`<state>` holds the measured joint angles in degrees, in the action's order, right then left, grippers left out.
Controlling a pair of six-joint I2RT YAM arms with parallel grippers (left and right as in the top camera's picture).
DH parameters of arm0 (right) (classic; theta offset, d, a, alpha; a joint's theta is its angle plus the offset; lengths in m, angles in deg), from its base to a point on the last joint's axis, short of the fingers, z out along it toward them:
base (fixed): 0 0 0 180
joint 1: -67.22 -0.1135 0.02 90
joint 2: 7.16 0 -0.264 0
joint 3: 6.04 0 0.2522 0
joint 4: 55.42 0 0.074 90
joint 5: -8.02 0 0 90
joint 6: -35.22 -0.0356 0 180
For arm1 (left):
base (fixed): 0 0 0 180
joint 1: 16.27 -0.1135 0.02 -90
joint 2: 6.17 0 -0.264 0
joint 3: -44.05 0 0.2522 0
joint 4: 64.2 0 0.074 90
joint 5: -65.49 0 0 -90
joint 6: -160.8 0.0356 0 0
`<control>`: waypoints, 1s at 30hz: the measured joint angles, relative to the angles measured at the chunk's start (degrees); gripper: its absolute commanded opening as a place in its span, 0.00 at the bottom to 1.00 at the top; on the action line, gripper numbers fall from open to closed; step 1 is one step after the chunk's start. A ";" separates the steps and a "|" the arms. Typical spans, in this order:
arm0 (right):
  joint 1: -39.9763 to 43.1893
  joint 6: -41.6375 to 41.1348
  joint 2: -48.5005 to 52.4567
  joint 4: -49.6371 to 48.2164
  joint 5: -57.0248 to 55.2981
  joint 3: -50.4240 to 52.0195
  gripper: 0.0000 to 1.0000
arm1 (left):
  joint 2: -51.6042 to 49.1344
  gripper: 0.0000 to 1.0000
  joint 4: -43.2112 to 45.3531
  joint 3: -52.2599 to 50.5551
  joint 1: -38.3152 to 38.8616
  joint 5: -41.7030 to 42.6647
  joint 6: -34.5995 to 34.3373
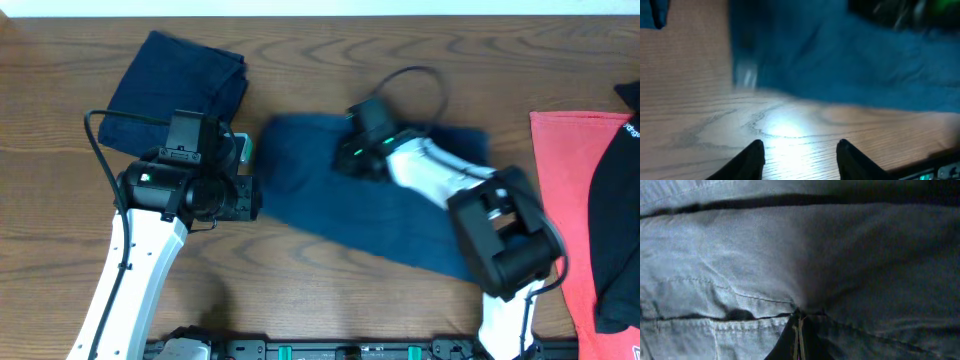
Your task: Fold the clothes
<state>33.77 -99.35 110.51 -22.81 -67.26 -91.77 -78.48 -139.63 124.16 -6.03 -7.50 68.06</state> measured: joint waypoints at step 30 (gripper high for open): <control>27.87 25.51 -4.87 20.87 3.52 2.95 0.01 | -14.25 0.13 2.36 0.00 0.07 -2.56 -0.46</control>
<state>61.63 -73.85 105.63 -1.93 -63.74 -88.82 -92.73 -137.27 124.16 -5.97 -10.05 67.60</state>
